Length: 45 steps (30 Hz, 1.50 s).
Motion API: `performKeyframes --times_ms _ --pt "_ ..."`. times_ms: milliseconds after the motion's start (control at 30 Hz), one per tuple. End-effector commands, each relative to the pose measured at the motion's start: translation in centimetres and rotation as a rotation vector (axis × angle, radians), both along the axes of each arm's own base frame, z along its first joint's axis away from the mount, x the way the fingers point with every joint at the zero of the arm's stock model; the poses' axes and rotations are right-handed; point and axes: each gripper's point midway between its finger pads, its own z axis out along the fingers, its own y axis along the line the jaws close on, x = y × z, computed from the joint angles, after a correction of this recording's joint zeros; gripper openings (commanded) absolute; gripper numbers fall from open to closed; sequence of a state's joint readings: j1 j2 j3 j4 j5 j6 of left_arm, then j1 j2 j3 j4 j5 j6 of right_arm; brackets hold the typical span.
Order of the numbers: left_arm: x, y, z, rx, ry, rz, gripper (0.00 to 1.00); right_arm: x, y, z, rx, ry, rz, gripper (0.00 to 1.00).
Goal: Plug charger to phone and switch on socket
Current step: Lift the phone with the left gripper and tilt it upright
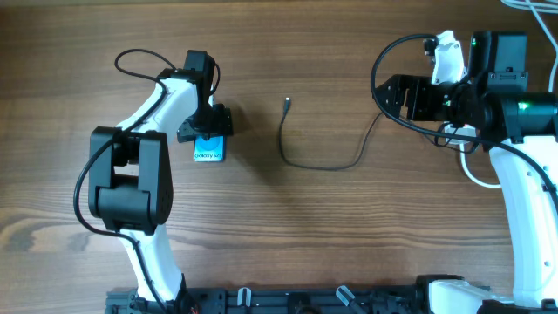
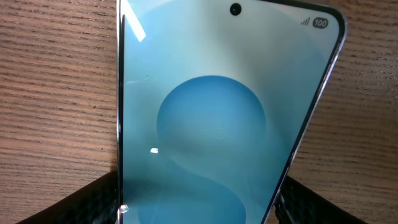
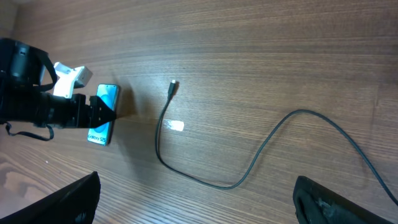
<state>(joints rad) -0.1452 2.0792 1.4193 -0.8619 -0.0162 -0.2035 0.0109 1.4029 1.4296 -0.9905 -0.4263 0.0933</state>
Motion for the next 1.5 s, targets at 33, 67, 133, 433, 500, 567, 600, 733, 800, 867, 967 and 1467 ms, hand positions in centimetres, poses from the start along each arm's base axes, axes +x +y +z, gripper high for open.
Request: performKeyframes --times_ms 33,67,133,433,500,567,600,733,800,867,967,1467 --pt "-1.3 -0.2 -2.2 -0.006 0.057 -0.021 0.79 0.3 0.4 0.7 0.021 -0.010 0.003 1.00" --pt "-1.3 -0.2 -2.1 -0.006 0.057 -0.021 0.78 0.3 0.4 0.7 0.021 -0.010 0.003 1.00" --pt "-1.1 -0.2 -1.5 -0.007 0.051 -0.020 0.75 0.3 0.4 0.7 0.021 -0.010 0.003 1.00" --pt "1.0 -0.6 5.4 -0.032 -0.116 -0.008 0.74 0.3 0.4 0.7 0.020 -0.010 0.004 1.00" --pt "1.3 -0.6 7.0 -0.043 -0.157 0.030 0.72 0.3 0.4 0.7 0.020 -0.010 0.003 1.00" --pt "1.4 -0.6 8.5 -0.054 -0.195 0.061 0.72 0.3 0.4 0.7 0.020 -0.010 0.003 1.00" --pt "1.5 -0.7 9.1 -0.062 -0.209 0.068 0.71 0.3 0.4 0.7 0.020 -0.010 0.003 1.00" --pt "1.5 -0.8 10.9 -0.097 -0.252 0.170 0.72 0.3 0.4 0.7 0.020 -0.010 0.003 1.00" --pt "1.5 -0.8 11.6 -0.117 -0.264 0.254 0.72 0.3 0.4 0.7 0.021 -0.010 0.003 1.00" --pt "1.4 -1.5 11.9 -0.169 -0.257 0.319 0.72 0.3 0.4 0.7 0.021 -0.009 0.003 1.00" --pt "0.8 -4.8 12.5 -0.368 -0.184 0.356 0.72 0.3 0.4 0.7 0.020 -0.010 0.003 1.00" --pt "-1.7 -12.1 16.3 -0.843 0.205 0.712 0.53 0.2 0.4 0.6 0.021 -0.006 0.003 1.00"
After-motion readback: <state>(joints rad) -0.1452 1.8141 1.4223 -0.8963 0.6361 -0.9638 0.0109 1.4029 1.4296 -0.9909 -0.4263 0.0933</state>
